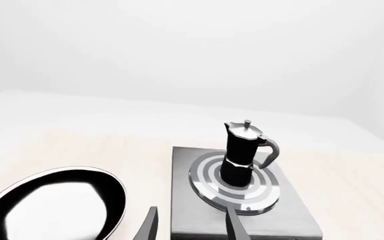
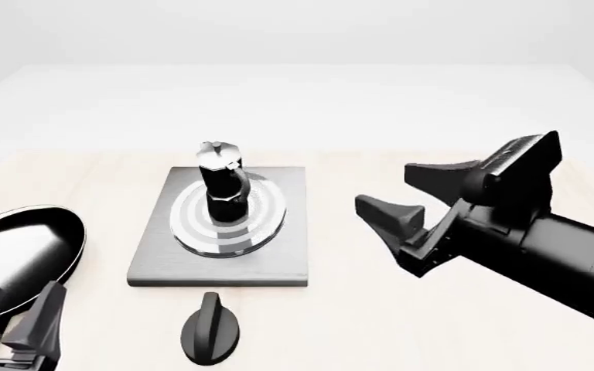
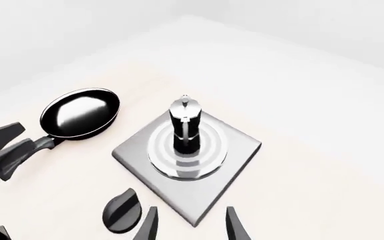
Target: Turn on the stove and put the moka pot on it.
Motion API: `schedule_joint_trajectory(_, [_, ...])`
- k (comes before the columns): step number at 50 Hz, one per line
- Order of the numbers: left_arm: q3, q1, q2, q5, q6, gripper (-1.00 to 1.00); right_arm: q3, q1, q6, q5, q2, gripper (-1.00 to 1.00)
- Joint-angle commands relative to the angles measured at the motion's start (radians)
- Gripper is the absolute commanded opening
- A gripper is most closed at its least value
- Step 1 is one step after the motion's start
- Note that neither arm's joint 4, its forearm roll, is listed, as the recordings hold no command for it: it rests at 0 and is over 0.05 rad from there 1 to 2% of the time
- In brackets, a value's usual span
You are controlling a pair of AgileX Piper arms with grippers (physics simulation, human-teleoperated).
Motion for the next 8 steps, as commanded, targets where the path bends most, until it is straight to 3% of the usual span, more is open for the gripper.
schedule_joint_trajectory(1, [0.004,-0.005,-0.002,0.000,-0.003,1.00,0.199,-0.071,0.089,-0.033,-0.264,1.00])
schedule_joint_trajectory(8, [0.005,-0.009,-0.002,0.005,-0.002,1.00,0.292,-0.130,0.127,0.012,-0.386,1.00])
